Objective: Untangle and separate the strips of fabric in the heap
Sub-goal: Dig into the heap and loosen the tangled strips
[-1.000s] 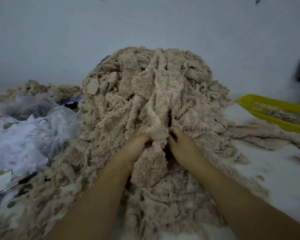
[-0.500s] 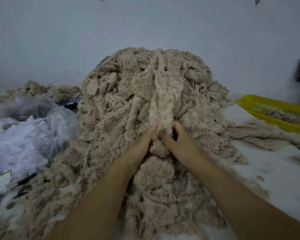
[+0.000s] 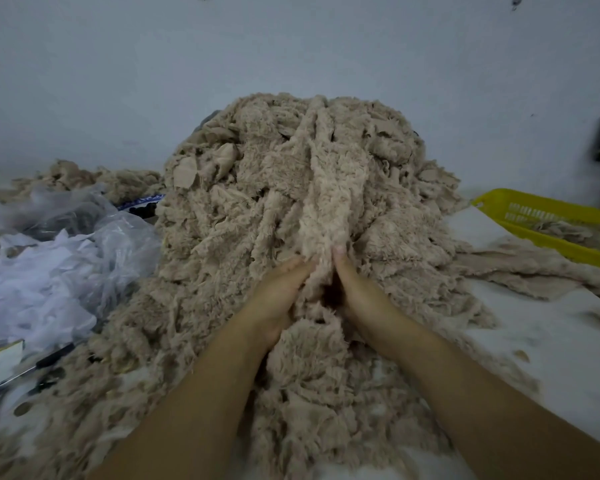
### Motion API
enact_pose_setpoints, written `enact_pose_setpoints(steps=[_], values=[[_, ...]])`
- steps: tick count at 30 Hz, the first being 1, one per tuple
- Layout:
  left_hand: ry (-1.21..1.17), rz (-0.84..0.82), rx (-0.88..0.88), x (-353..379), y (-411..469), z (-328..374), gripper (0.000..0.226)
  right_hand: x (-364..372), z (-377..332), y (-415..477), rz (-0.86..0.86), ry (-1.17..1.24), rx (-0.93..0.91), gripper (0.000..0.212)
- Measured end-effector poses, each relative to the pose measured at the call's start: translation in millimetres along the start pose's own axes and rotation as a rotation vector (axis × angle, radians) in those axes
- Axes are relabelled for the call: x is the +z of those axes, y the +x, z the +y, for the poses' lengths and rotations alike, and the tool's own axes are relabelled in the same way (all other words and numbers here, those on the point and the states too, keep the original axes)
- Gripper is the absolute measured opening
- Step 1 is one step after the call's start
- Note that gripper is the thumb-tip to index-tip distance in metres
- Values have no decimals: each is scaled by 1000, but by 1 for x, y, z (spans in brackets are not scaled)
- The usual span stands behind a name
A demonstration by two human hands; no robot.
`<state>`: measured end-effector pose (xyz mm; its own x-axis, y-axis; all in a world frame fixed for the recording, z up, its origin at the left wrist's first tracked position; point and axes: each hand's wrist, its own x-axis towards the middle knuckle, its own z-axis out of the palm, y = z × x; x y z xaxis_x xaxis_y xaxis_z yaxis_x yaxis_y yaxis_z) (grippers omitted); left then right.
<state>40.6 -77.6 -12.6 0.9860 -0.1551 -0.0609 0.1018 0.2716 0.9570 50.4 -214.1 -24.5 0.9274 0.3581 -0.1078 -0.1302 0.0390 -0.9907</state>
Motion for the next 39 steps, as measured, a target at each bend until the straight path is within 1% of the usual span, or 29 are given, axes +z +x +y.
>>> enact_pose_setpoints(steps=[1,3,5,7,9,11,12,14,16,17,19,21,23,24,25,28,30,32,34,37,39], values=[[114,2,-4,2,-1,-2,19,1,-1,2,9,121,8,74],[255,10,9,6,-1,-6,24,0,-6,6,51,353,3,56],[324,58,62,8,0,-9,24,-7,-13,5,49,553,-15,34],[313,133,129,8,1,-9,21,-14,-18,2,-7,666,-31,30],[210,195,148,9,4,-9,19,-18,-18,1,-14,712,-40,27],[9,231,108,10,7,-8,19,-16,-17,2,14,728,-40,20],[-114,231,86,8,9,-6,24,-16,-18,3,40,740,-40,15],[-367,246,55,0,11,1,36,-20,-18,6,132,774,-40,7],[-555,295,58,-15,11,9,40,-30,-19,7,225,761,-35,4],[-607,303,55,-20,10,11,39,-34,-18,7,261,744,-27,7],[-614,276,34,-23,5,14,32,-36,-15,6,304,712,-10,23],[-542,238,-6,-16,2,12,31,-34,-14,6,256,637,-32,39],[-494,210,-39,-10,2,10,34,-27,-12,8,193,485,-81,61],[-483,212,-49,-10,2,10,32,-24,-11,9,190,402,-93,66],[-467,219,-55,-9,2,11,33,-20,-10,8,193,324,-90,64],[-402,191,-70,-10,2,10,47,-14,-5,7,175,95,-31,56],[-379,176,-94,-9,1,8,47,-11,-3,5,138,37,-24,57],[-358,136,-110,-8,1,7,33,-11,-2,6,100,42,-55,67],[-297,88,-117,-5,1,5,27,-11,-3,6,69,85,-65,74],[-109,71,-80,1,2,1,28,-11,-6,4,20,200,-30,69],[46,69,-52,5,0,0,28,-12,-9,3,14,213,-62,63]])
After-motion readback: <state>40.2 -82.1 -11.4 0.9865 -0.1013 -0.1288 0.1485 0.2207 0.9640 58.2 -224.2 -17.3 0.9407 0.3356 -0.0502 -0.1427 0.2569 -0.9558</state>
